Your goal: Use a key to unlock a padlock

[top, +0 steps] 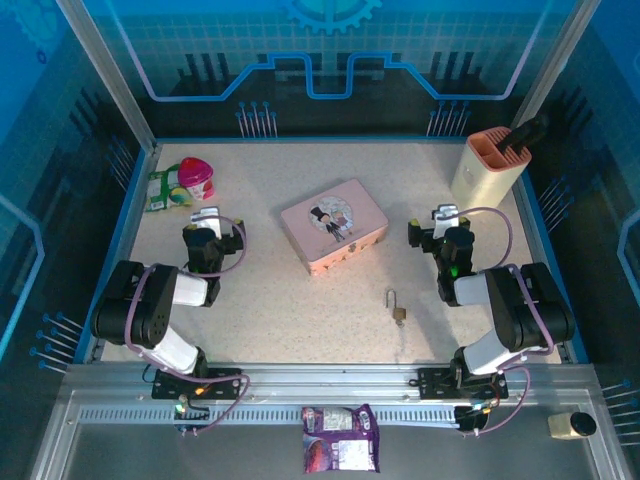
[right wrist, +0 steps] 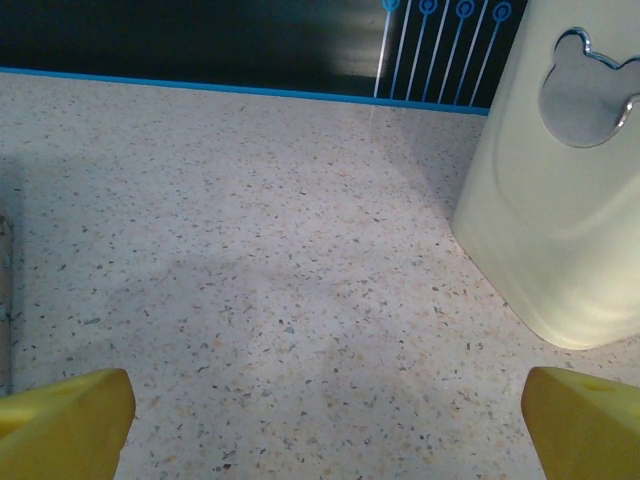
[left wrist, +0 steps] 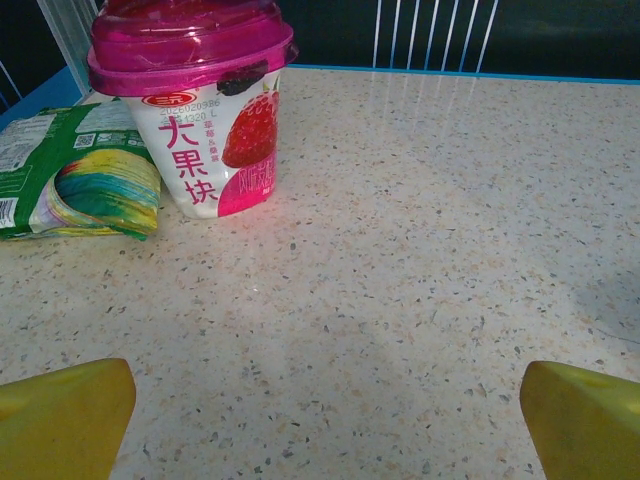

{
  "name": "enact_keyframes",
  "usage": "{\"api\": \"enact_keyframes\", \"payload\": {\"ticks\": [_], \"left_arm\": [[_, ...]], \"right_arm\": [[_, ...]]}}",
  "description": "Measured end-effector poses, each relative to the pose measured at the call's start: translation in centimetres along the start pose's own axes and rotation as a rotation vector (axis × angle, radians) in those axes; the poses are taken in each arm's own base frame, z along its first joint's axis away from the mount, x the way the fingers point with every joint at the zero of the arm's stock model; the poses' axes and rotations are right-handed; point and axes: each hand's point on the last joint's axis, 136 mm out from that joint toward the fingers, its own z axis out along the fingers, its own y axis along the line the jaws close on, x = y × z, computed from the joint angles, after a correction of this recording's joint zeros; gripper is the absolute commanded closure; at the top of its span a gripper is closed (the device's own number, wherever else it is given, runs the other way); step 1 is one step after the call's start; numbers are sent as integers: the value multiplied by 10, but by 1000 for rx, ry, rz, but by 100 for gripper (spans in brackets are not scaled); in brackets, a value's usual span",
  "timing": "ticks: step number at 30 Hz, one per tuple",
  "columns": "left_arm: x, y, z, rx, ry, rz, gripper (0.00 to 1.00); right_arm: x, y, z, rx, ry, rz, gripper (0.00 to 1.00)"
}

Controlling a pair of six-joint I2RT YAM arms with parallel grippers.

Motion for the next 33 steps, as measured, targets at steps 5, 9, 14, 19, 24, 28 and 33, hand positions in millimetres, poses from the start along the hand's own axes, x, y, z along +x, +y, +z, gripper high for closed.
{"api": "enact_keyframes", "payload": {"ticks": [5, 9, 14, 19, 24, 28, 33], "left_arm": [[0, 0, 0, 0, 0, 0, 1], [0, 0, 0, 0, 0, 0, 1], [0, 0, 0, 0, 0, 0, 1], [0, 0, 0, 0, 0, 0, 1], [0, 0, 0, 0, 0, 0, 1], [0, 0, 0, 0, 0, 0, 1], [0, 0, 0, 0, 0, 0, 1]], "right_arm": [[4, -3, 0, 16, 18, -1, 0], [4, -3, 0, 17, 18, -1, 0], [4, -3, 0, 18, 18, -1, 0], [4, -3, 0, 20, 18, -1, 0], [4, -3, 0, 20, 18, -1, 0], [4, -3, 0, 20, 18, -1, 0], [4, -3, 0, 20, 18, -1, 0]]}}
